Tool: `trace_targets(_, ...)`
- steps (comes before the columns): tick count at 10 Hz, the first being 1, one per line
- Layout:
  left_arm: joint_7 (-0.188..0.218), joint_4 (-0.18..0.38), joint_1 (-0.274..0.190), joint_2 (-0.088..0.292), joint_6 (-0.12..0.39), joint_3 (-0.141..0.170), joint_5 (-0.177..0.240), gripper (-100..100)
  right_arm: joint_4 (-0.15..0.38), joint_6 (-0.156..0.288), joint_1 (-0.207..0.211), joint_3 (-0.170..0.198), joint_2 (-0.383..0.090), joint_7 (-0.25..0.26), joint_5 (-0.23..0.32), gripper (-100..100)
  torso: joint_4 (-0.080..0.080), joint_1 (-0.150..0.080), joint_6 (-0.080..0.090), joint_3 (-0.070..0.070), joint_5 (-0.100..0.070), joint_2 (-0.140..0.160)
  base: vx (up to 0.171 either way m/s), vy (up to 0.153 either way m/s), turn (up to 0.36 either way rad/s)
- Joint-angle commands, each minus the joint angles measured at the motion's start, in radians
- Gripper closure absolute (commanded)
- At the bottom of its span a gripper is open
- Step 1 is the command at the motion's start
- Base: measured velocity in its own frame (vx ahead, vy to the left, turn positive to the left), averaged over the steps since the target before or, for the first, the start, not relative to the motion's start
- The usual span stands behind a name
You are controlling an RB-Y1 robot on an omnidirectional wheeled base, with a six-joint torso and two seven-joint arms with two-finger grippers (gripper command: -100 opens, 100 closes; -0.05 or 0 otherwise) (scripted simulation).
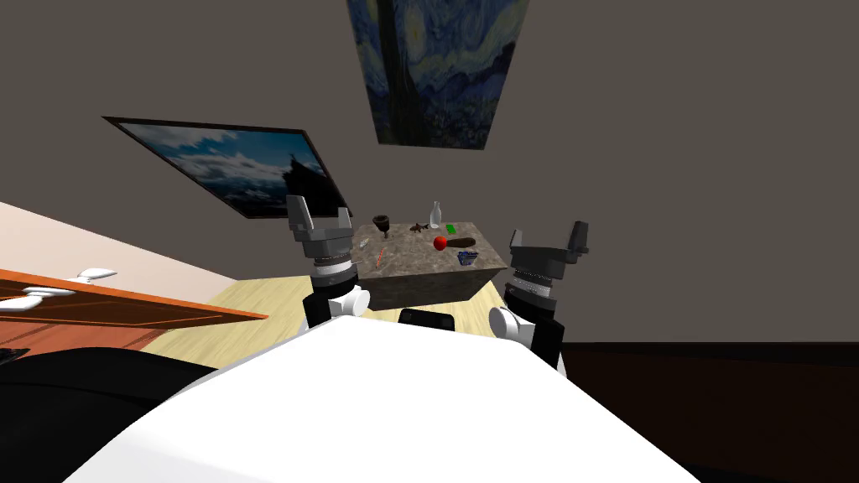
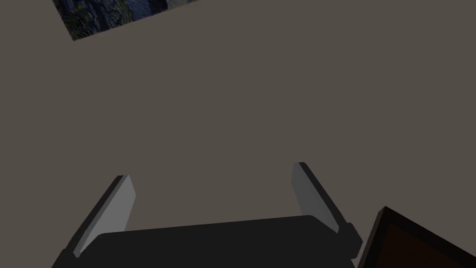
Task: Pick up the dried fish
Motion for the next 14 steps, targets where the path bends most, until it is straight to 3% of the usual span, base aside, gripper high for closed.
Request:
trace_targets(1,0.0,0.0,0.0,0.0,0.0,0.0,0.0,0,0.008,-0.002,0.001,0.016,-0.034,0.009,0.004,-100,0.0,0.0,0.0,0.0,0.0,0.0,-0.004,-0.037,0.09)
trace_targets(6,0.0,0.0,0.0,0.0,0.0,0.0,0.0,0,0.054,-0.036,0.011,0.132,-0.184,0.08,0.03,-100,0.001,-0.012,0.0,0.003,-0.003,0.006,-0.084,-0.145,0.197)
trace_targets(7,0.0,0.0,0.0,0.0,0.0,0.0,0.0,0,0.054,-0.036,0.011,0.138,-0.193,0.08,0.03,-100,0.002,-0.011,0.0,0.006,-0.003,0.011,-0.14,-0.092,0.12)
trace_targets(10,0.0,0.0,0.0,0.0,0.0,0.0,0.0,0,0.088,-0.075,0.019,0.237,-0.295,0.144,0.054,-100,0.002,-0.006,0.0,0.005,-0.001,0.009,-0.142,-0.072,0.261)
trace_targets(12,0.0,0.0,0.0,0.0,0.0,0.0,0.0,0,0.103,-0.091,0.023,0.292,-0.349,0.167,0.063,-100,0.002,-0.008,0.001,0.005,-0.002,0.009,-0.148,-0.099,0.131)
trace_targets(13,0.0,0.0,0.0,0.0,0.0,0.0,0.0,0,0.103,-0.091,0.023,0.298,-0.357,0.167,0.063,-100,0.002,-0.008,0.0,0.005,-0.002,0.009,-0.105,-0.065,0.101)
trace_targets(14,0.0,0.0,0.0,0.0,0.0,0.0,0.0,0,0.119,-0.106,0.027,0.337,-0.399,0.191,0.072,-100,0.002,-0.006,0.001,0.004,-0.002,0.007,-0.124,-0.057,0.22)
